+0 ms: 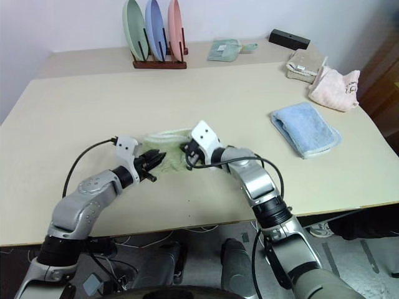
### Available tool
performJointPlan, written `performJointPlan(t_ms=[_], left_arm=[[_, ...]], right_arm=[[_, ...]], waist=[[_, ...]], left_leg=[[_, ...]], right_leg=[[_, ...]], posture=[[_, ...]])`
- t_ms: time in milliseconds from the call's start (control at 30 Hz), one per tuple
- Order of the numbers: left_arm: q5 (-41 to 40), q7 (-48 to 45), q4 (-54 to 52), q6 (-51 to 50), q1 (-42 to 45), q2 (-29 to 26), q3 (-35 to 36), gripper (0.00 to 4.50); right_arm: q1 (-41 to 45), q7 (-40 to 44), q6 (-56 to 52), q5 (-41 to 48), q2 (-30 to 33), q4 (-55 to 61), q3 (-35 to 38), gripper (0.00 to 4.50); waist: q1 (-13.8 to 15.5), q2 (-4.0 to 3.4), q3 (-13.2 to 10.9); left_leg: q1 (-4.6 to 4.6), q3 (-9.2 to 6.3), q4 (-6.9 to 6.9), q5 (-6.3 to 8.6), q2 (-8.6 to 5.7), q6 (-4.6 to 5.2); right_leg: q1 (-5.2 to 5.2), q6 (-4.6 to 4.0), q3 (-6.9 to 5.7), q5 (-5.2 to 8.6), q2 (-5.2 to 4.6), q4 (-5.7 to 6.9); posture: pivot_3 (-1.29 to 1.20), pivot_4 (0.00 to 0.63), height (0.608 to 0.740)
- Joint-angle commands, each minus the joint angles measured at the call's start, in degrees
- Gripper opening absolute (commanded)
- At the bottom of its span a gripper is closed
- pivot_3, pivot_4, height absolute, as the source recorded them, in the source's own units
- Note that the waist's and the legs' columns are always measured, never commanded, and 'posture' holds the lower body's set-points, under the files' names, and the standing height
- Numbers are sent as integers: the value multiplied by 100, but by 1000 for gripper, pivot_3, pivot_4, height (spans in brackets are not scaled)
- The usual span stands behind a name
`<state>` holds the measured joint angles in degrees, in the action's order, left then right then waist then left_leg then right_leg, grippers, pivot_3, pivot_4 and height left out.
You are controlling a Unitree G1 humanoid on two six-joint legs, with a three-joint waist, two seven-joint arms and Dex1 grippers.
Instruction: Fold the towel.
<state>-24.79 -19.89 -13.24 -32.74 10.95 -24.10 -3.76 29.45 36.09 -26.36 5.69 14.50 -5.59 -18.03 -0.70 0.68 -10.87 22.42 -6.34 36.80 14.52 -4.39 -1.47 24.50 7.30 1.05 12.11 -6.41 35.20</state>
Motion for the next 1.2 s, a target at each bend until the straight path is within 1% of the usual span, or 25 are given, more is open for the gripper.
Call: performJointPlan(t_ms=[33, 133, 200, 233, 267, 300, 367, 400, 467, 533, 567, 667, 733, 933, 1033, 1067, 1133, 1200], left_arm=[[243, -104, 130, 180, -168, 18, 12, 1175], [58, -136, -145, 299, -305, 128, 326, 1175], [-356, -85, -408, 246, -355, 284, 771, 1175], [-586, 3, -535, 194, -355, 360, 1060, 1419], [-824, 172, -627, 87, -331, 425, 1405, 1704], [-1027, 354, -683, -25, -302, 448, 1748, 2022], [-1284, 602, -746, -275, -300, 390, 2213, 2996], [-1385, 667, -767, -411, -331, 330, 2375, 3559], [-1587, 754, -774, -757, -430, 229, 2575, 4489], [-1758, 741, -721, -1044, -529, 184, 2637, 4489], [-1817, 785, -677, -1239, -543, 206, 2574, 4489], [-2425, 792, -674, -1724, -480, 514, 2470, 4489], [-2679, 853, -663, -2020, -403, 677, 2375, 4489], [-2855, 1258, -389, -2559, -109, 1155, 2047, 4489], [-2861, 1348, -306, -2564, -11, 1376, 1976, 3668], [-2857, 1301, -340, -2567, 2, 1399, 1899, 3208], [-2765, 1247, -404, -2533, 13, 1427, 1727, 2136], [-2738, 1285, -425, -2479, 16, 1474, 1699, 1069]], right_arm=[[-119, -12, 198, -190, 58, 22, -73, 41], [-114, 8, 580, -16, 30, 294, 221, 41], [-39, 107, 750, 110, 83, 515, 395, 569], [-18, 249, 913, 69, 214, 637, 376, 942], [-16, 443, 1109, 19, 390, 790, 340, 1345], [-20, 640, 1192, 49, 557, 959, 348, 1843], [-34, 938, 1151, 237, 797, 1249, 426, 2889], [-44, 1070, 1050, 368, 901, 1390, 483, 3396], [-106, 1355, 858, 578, 1130, 1681, 530, 4438], [-170, 1523, 1001, 563, 1310, 1835, 498, 4438], [-198, 1480, 1013, 558, 1302, 1846, 507, 4438], [-359, 1481, 1110, 503, 1327, 1909, 441, 4438], [-472, 1526, 1150, 478, 1363, 2049, 378, 4438], [-656, 1503, 885, 610, 1417, 2537, 442, 4438], [-688, 1458, 805, 599, 1429, 2639, 469, 4500], [-693, 1445, 780, 594, 1430, 2663, 474, 4500], [-706, 1410, 736, 581, 1428, 2723, 478, 4500], [-734, 1383, 705, 578, 1429, 2790, 476, 4500]], waist=[[-6, -8, 10], [-9, -8, 10], [-13, -8, 7], [-13, -8, 6], [-10, -7, 3], [-6, -6, 2], [-6, -5, 2], [-7, -4, 2], [-8, -4, 2], [-8, -4, 2], [0, -3, 2], [27, 1, 1], [29, 4, 0], [14, 4, 1], [27, 3, 2], [35, 3, 2], [54, 4, 1], [72, 4, 1]], left_leg=[[-4, 3, 0, 0, 0, 0], [-7, 1, 0, 0, 3, 0], [-6, 1, 0, 0, 4, 0], [-4, 1, 0, 0, 4, 0], [-4, -1, 0, 0, 5, 0], [-2, -2, 0, 0, 5, 0], [-1, -5, 1, 0, 6, 0], [-1, -5, 1, 0, 6, 0], [-1, -4, 1, 0, 6, 0], [-1, -3, 1, 1, 5, 1], [-1, -3, 1, 1, 5, 1], [0, -7, 7, 0, 4, 1], [1, -10, 14, 0, 3, 1], [0, -10, 14, 0, 3, 0], [-1, -10, 13, 0, 3, 0], [0, -10, 15, 0, 3, 0], [0, -9, 17, 0, 0, 0], [1, -9, 17, 0, 0, 0]], right_leg=[[-3, 1, 1, 0, -3, 0], [-6, 1, -1, 0, -1, 0], [-5, 1, 0, 0, -1, 0], [-4, 2, 1, 0, -1, 0], [-3, 2, 0, 0, -1, 0], [-1, 2, -1, 0, -1, 0], [-2, 2, -5, 0, -1, 0], [-3, 3, -5, 0, -1, 0], [-3, 3, -4, 1, -1, 0], [-4, 3, -4, 1, -1, -1], [-5, 3, -4, 1, -1, -2], [-9, 3, -6, 1, -1, -2], [-14, 3, -7, 1, -2, -2], [-13, 3, -7, 1, -2, -1], [-13, 3, -7, 1, -2, 0], [-14, 3, -7, 1, -2, -1], [-16, 3, -7, 1, -4, -2], [-15, 2, -6, 1, -4, -2]], posture=[[0, 150, 740], [0, 150, 740], [0, 150, 740], [0, 150, 740], [0, 150, 740], [0, 150, 740], [0, 150, 740], [0, 150, 740], [0, 150, 740], [0, 150, 740], [0, 150, 740], [0, 150, 740], [0, 150, 740], [0, 150, 740], [0, 150, 740], [0, 150, 740], [0, 150, 740], [0, 150, 740]])
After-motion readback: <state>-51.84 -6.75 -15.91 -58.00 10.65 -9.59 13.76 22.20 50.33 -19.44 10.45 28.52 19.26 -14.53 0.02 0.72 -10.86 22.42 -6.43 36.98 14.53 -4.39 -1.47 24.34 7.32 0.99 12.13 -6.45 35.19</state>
